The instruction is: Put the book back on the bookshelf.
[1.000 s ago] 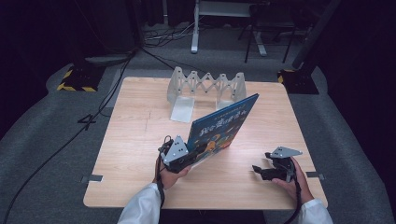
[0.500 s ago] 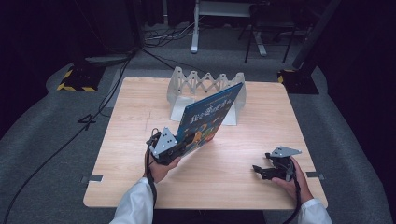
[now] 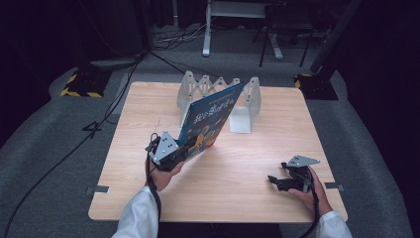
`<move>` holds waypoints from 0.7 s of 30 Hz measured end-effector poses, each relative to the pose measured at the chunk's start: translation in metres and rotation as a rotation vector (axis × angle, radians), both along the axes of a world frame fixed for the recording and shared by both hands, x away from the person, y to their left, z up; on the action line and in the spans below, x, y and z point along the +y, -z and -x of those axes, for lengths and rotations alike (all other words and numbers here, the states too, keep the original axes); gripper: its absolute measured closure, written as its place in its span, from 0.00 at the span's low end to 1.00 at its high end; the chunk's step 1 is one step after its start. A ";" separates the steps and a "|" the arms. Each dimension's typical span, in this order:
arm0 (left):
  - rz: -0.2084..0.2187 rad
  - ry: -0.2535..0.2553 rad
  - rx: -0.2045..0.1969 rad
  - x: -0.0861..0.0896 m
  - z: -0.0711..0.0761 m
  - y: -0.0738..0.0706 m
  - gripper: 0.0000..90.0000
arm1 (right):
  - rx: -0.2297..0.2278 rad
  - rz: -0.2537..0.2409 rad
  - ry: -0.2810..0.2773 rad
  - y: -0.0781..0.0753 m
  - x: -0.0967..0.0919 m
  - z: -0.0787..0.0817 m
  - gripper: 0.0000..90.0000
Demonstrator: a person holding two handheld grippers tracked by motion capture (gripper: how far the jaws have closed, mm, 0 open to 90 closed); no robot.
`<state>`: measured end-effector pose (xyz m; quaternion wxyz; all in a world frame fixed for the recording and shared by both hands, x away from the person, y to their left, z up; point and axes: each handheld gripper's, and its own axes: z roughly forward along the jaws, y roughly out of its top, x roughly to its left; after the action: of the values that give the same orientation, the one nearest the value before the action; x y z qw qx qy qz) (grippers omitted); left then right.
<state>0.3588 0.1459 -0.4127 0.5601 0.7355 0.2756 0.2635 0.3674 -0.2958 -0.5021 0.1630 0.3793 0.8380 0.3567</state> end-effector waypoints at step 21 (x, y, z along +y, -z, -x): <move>0.078 -0.164 -0.030 0.040 -0.010 -0.011 0.92 | -0.002 0.002 -0.004 0.000 0.000 0.000 0.22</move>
<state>0.3690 0.1863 -0.4022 0.5691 0.6840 0.3366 0.3082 0.3674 -0.2958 -0.5022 0.1634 0.3773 0.8389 0.3565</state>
